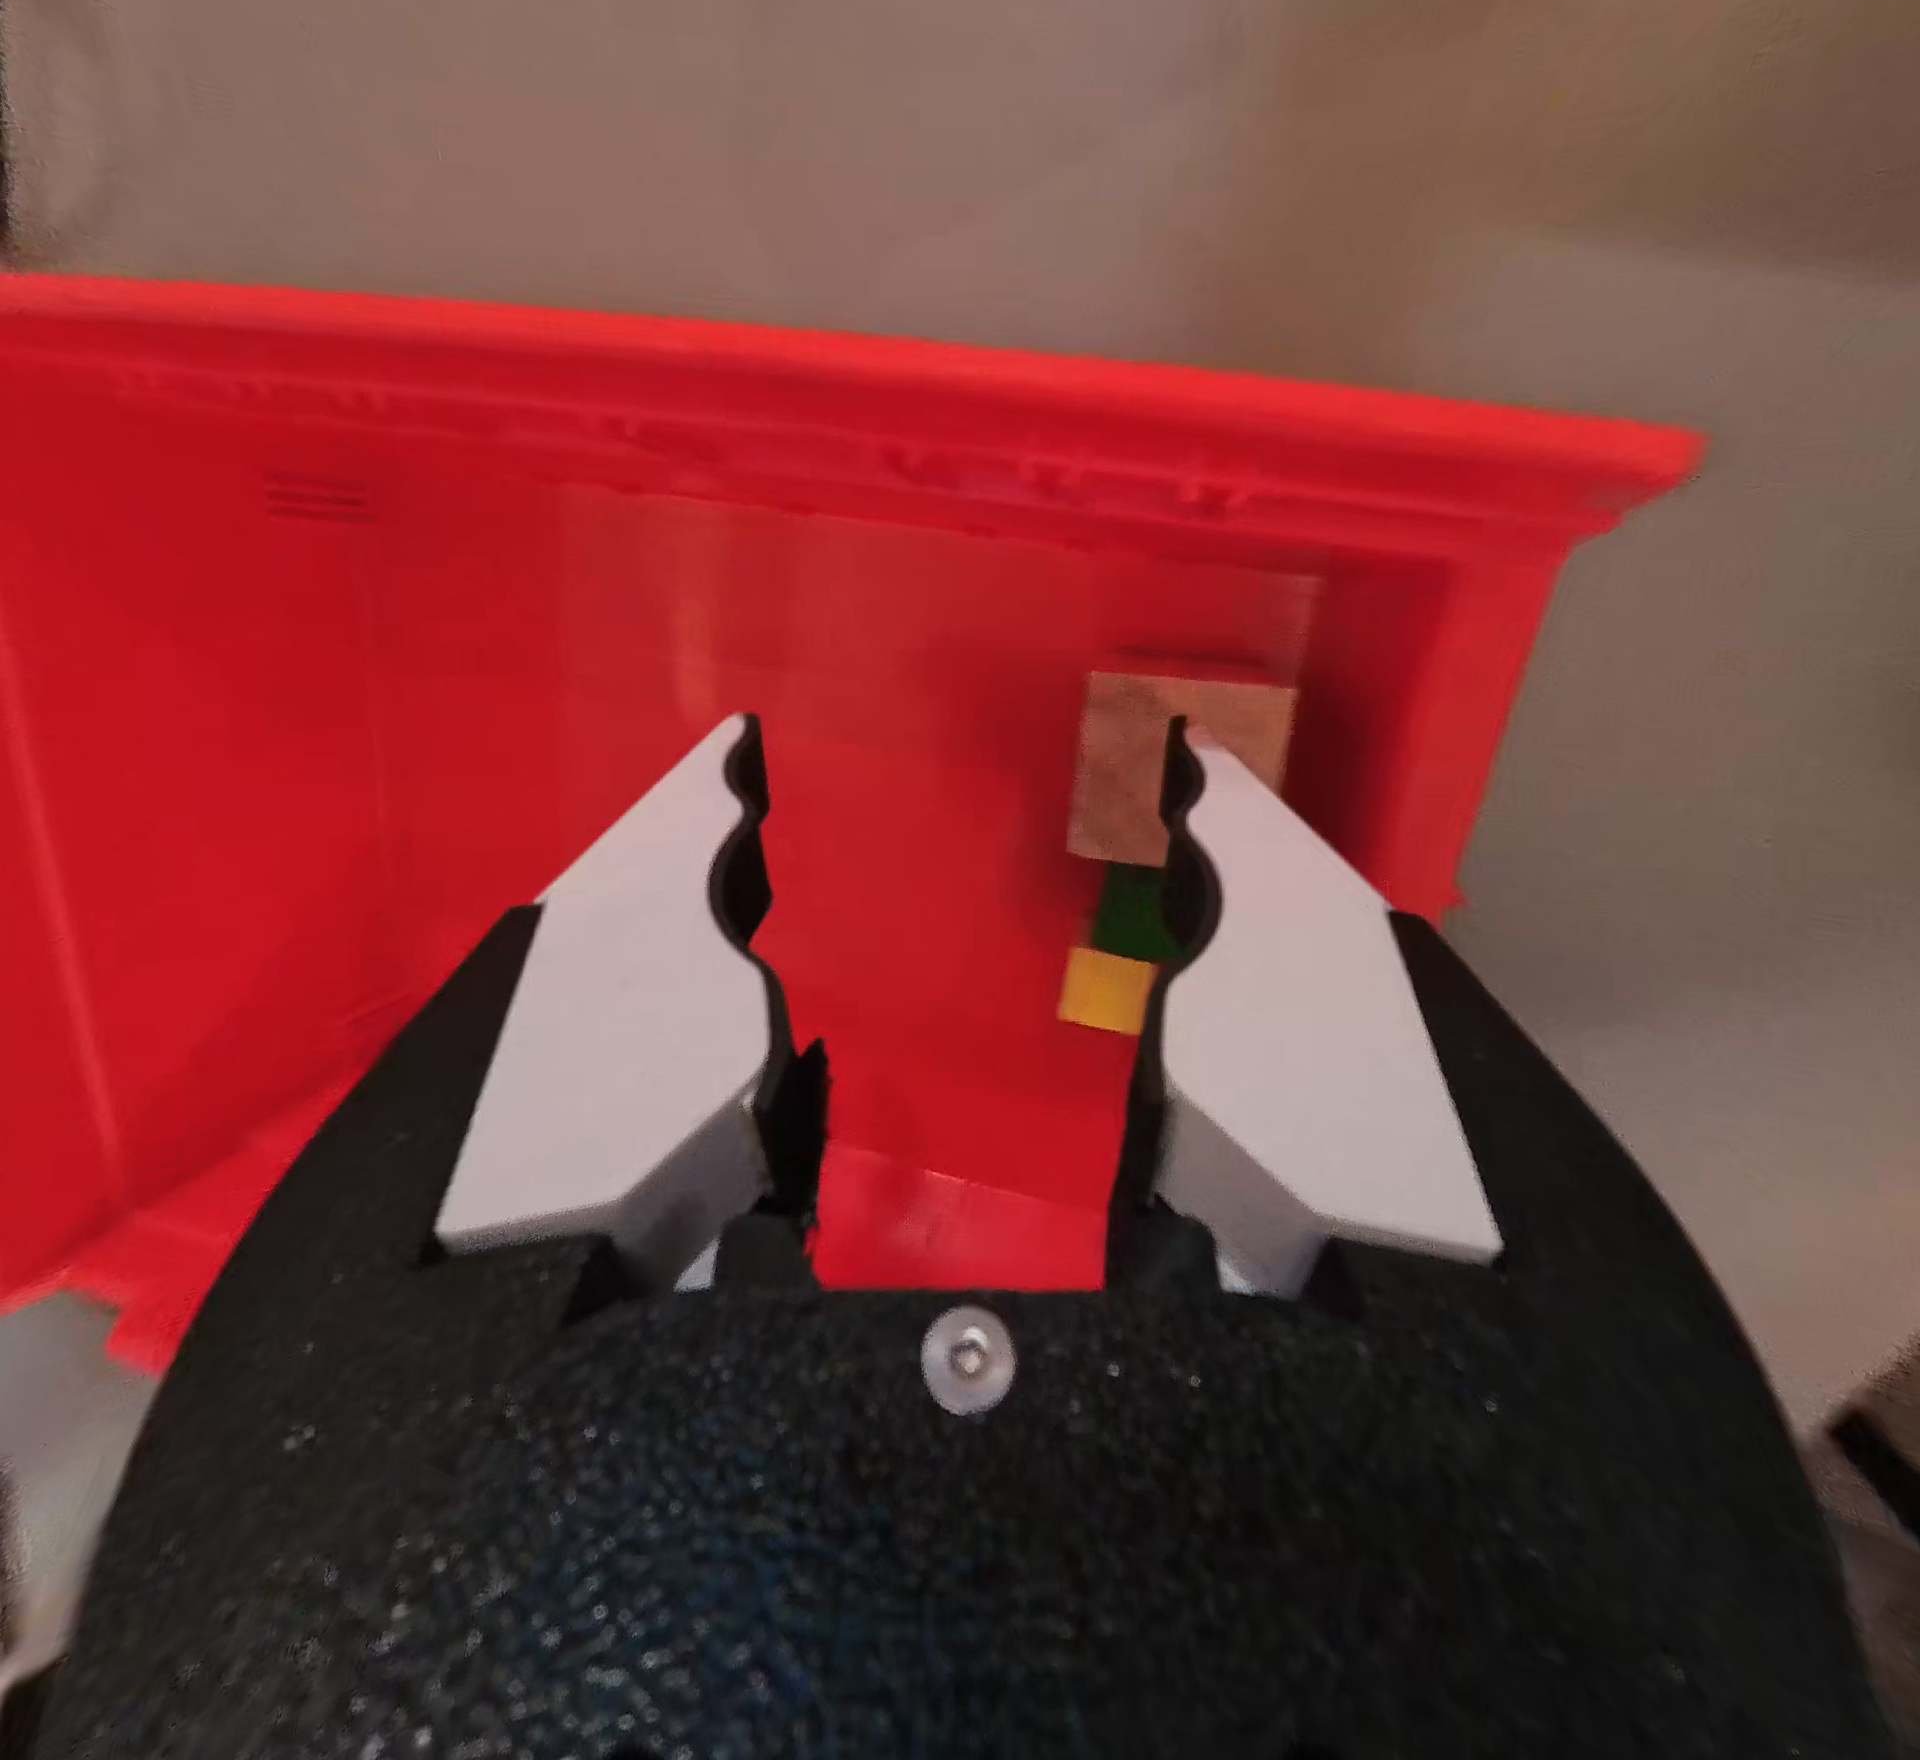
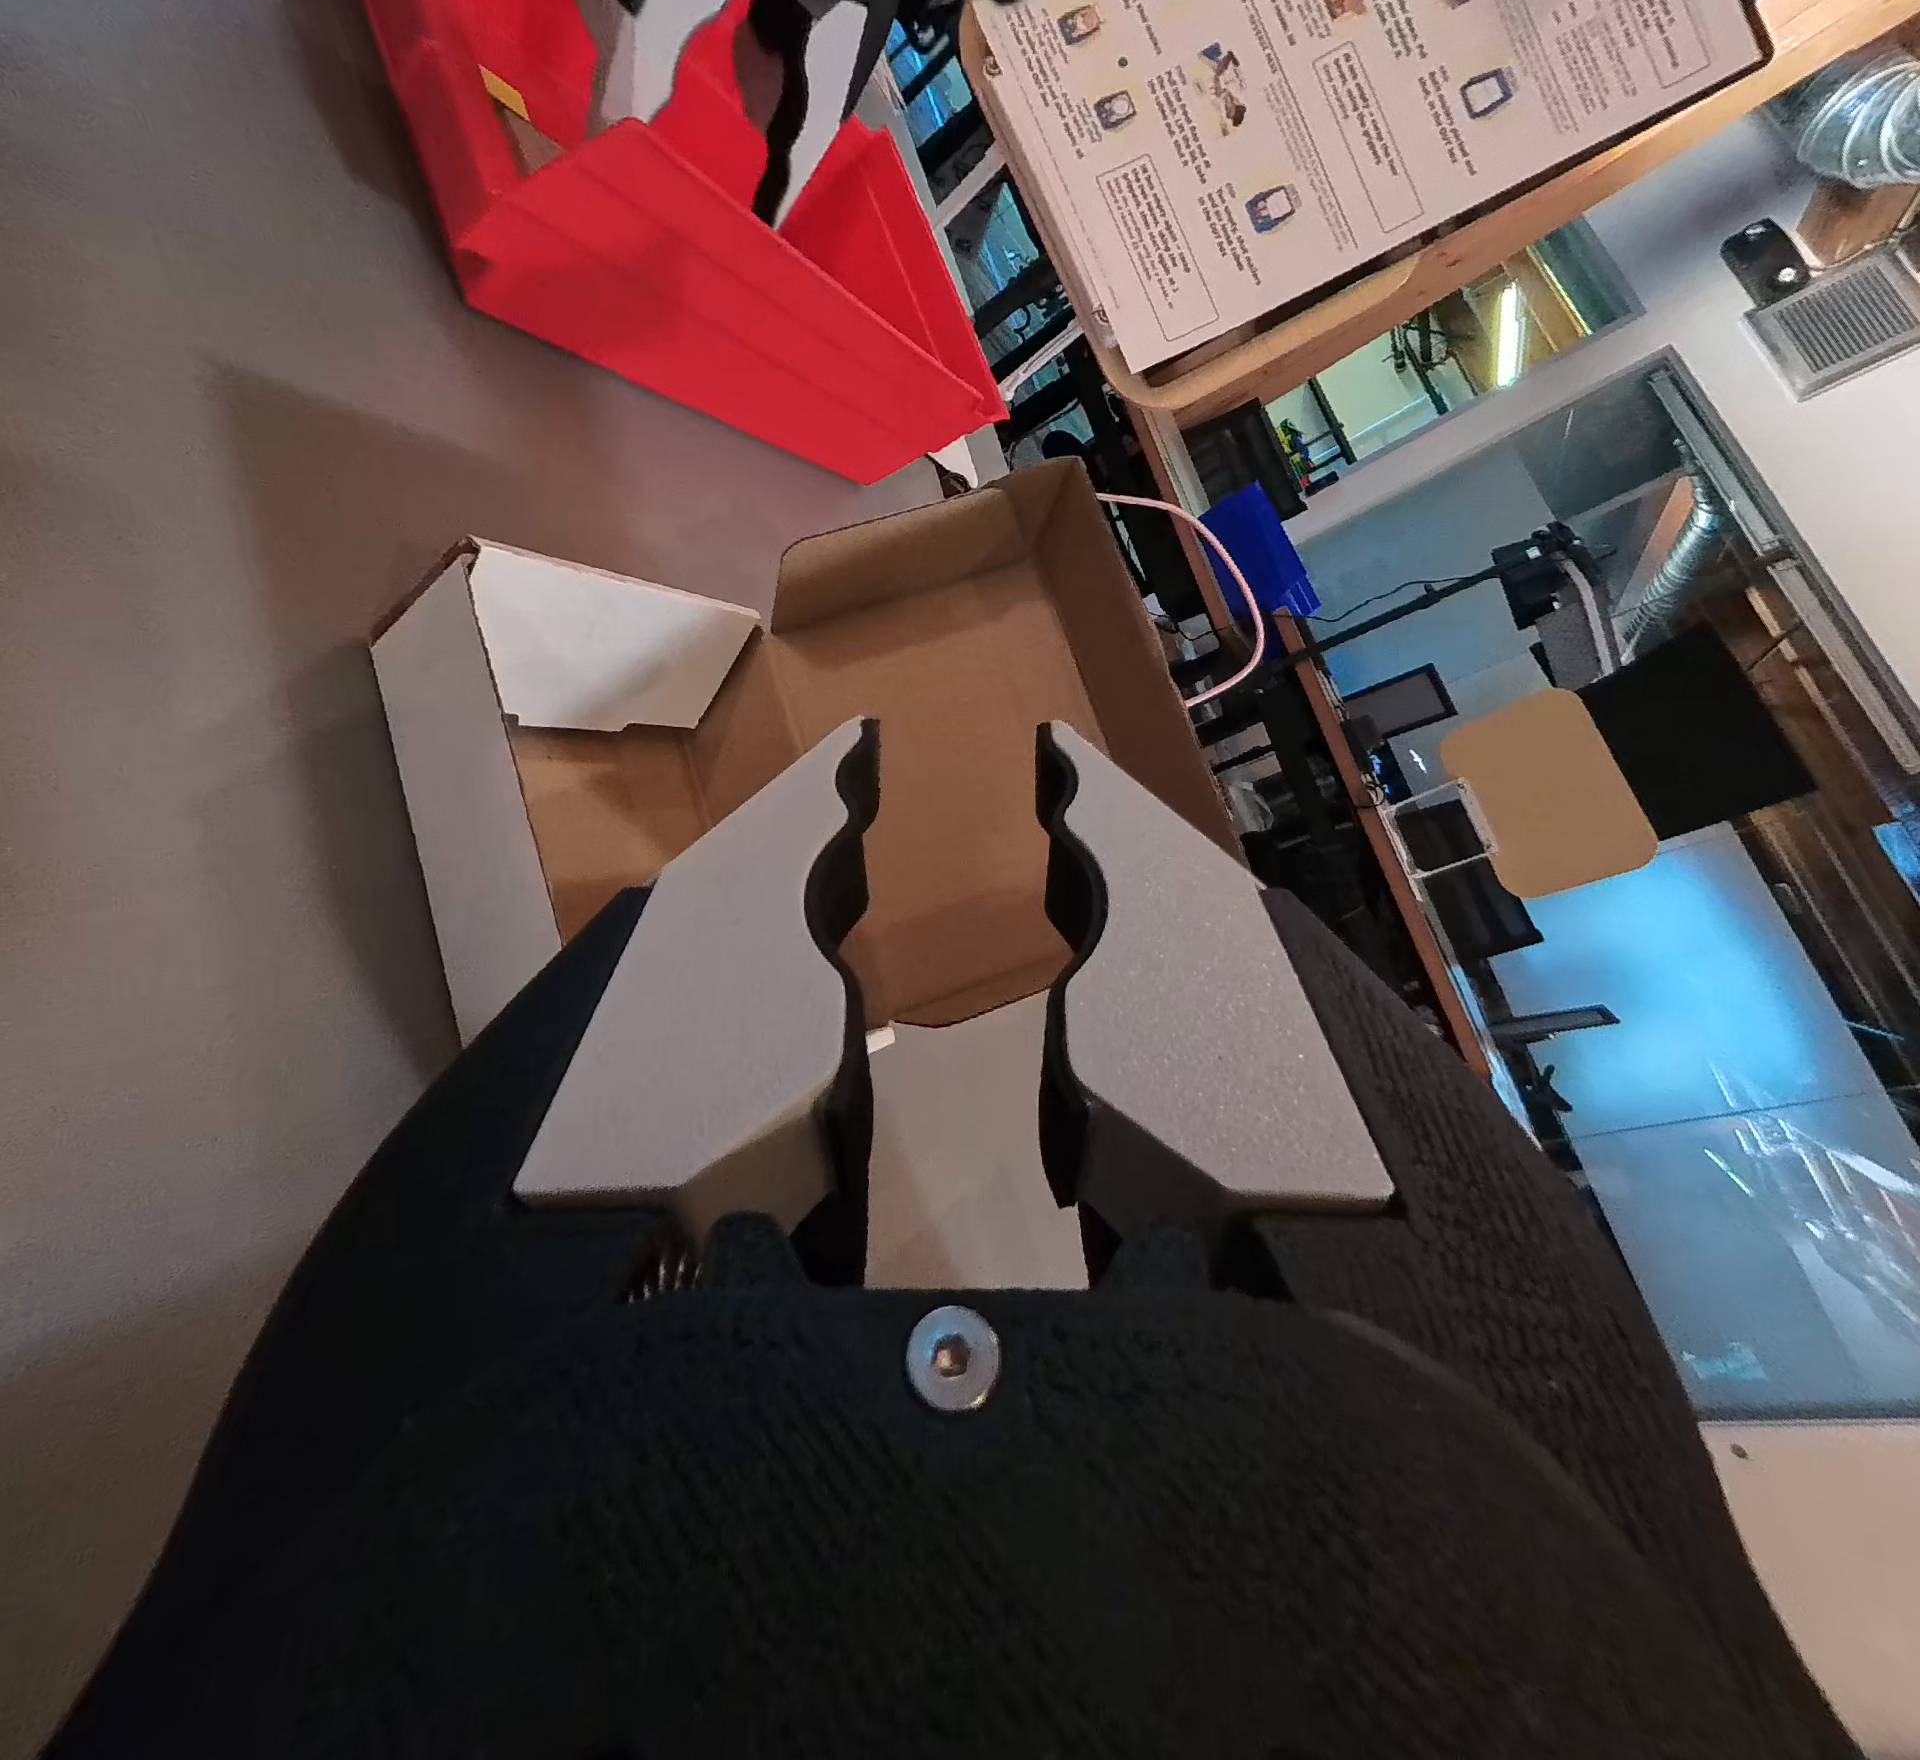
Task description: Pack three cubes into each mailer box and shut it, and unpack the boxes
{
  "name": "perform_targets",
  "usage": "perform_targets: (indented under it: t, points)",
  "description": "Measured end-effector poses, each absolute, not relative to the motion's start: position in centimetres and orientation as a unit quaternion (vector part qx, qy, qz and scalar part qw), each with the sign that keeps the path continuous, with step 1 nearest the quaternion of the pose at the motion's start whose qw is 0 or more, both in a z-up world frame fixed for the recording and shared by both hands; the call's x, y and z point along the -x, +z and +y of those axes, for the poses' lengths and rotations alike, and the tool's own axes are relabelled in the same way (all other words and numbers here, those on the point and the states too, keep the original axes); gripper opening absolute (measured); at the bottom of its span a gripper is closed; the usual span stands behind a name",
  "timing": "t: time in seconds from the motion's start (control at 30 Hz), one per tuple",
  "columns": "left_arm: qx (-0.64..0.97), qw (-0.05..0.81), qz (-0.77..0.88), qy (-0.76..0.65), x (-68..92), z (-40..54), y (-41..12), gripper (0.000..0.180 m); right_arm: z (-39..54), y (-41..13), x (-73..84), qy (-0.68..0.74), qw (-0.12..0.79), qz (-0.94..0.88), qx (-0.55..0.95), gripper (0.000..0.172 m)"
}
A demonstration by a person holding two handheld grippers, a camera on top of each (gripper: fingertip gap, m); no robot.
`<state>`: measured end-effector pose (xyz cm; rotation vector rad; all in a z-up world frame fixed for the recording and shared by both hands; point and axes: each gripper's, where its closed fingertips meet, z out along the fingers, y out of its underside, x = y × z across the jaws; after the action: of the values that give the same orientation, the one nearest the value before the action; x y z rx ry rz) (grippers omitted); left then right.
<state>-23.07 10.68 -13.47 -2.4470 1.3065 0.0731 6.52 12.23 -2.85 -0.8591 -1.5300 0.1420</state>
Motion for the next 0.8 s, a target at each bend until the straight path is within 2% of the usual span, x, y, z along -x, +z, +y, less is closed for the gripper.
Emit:
perform_targets:
  t: [0.03,0.13,0.4,0.43,0.47,0.5,0.6,0.7,0.8]
  points:
    - [0.87,0.177,0.46,-0.006,22.2,10.1,-13.4,0.076,12.2,-2.9,-6.5,0.062,0.636,-0.671,0.376,0.029]
    - [0.875,0.146,0.459,-0.045,21.3,8.6,-13.4,0.077,12.2,-3.0,-6.5,0.063,0.634,-0.673,0.377,0.028]
    - [0.874,0.072,0.481,-0.003,22.7,7.6,-16.5,0.071,12.2,-3.4,-6.4,0.057,0.627,-0.679,0.378,0.028]
    - [0.871,0.067,0.487,-0.006,22.6,7.5,-16.8,0.067,12.3,-3.5,-6.4,0.055,0.627,-0.679,0.378,0.028]
    - [0.867,0.066,0.493,-0.011,22.3,7.3,-16.8,0.054,12.4,-3.5,-6.4,0.054,0.626,-0.679,0.379,0.028]
    - [0.863,0.079,0.499,0.006,22.4,7.9,-16.6,0.042,12.4,-3.5,-6.5,0.053,0.626,-0.679,0.379,0.027]
    - [0.852,0.092,0.513,0.043,23.0,8.7,-15.4,0.042,12.5,-3.3,-6.6,0.049,0.631,-0.675,0.379,0.027]
    - [0.844,0.159,0.509,0.063,21.9,10.5,-12.3,0.042,12.7,-2.4,-6.8,0.049,0.648,-0.659,0.378,0.025]
    - [0.802,0.227,0.532,0.146,20.1,12.2,-7.8,0.042,13.4,-0.8,-7.4,0.033,0.685,-0.625,0.372,0.023]
